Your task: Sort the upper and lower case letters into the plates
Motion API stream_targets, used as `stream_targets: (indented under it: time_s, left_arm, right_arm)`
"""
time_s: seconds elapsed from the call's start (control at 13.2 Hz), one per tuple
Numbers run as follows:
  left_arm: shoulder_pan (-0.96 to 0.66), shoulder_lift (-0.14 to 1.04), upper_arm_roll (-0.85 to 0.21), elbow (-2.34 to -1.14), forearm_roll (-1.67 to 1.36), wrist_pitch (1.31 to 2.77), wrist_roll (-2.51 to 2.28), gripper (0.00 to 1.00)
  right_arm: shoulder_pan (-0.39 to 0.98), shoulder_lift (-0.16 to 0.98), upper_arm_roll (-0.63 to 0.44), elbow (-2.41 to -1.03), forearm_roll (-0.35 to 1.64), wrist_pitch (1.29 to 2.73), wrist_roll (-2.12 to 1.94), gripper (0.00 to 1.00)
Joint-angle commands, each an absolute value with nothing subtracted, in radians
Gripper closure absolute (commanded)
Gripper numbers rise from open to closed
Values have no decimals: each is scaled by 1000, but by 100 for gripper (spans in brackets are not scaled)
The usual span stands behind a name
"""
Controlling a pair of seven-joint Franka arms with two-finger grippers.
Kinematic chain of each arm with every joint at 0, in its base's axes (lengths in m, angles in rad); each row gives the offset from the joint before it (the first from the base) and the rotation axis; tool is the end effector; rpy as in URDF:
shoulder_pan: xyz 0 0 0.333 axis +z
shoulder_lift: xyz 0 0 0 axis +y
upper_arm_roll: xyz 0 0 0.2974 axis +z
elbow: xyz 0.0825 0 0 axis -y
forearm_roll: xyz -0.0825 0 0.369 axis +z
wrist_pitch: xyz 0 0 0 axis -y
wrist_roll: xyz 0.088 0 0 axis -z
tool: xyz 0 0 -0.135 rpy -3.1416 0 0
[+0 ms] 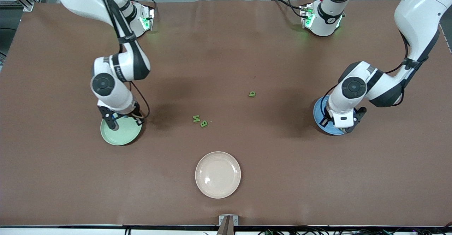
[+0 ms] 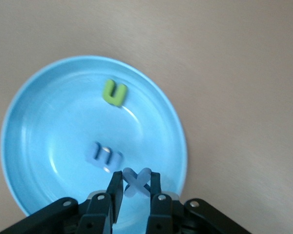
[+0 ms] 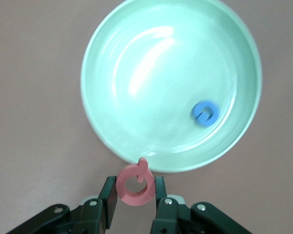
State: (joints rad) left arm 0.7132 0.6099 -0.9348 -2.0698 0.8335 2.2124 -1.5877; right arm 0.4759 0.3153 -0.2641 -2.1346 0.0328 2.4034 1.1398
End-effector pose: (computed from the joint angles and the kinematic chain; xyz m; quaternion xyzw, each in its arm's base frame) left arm 0.5445 -0.0934 0.1954 -0.9077 -0.4118 -0.0222 0.0781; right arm 0.5403 0.1152 0.2256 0.8907 -0.4534 0.0050 0.0341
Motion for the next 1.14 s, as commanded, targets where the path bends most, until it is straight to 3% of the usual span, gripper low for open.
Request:
stream_targets:
  time_s: [0.0,0.08,0.23,0.3,0.68,0.91,0.98,1.06]
  left_arm:
    - [756,617,-942,-2089,844,2192,-1578,83]
    - [770,621,-942,-2094,844,2192,-1577,69]
    - [775,623,-939,-2091,841,2187,-1560,17]
    - [773,623,-940,-2089,833,2181,-1572,4]
    - [741,617,-1037,-2069,761,2105,-1606,0]
    - [593,620,-1066,-2054,744,2091,-1664,0]
    - [540,624,-1065,-2048,742,2091,-1687,0]
    - [502,644,-1065,-2046,741,2092,-1709,0]
  right_arm:
    - [427,276,-249,-2192,26,2417,1065,100]
    - [414,290,-247,-2191,29,2430,1037,100]
    - [370,330,-245,-2187,46,2448,988,100]
    - [355,354,-242,-2187,55,2479,968,100]
    - [377,428,-221,-2174,178,2559,966,99]
    - [379,452,-221,-2166,178,2569,966,98]
    - [379,460,-221,-2166,178,2572,966,97]
    - [380,462,-221,-2166,178,2571,965,88]
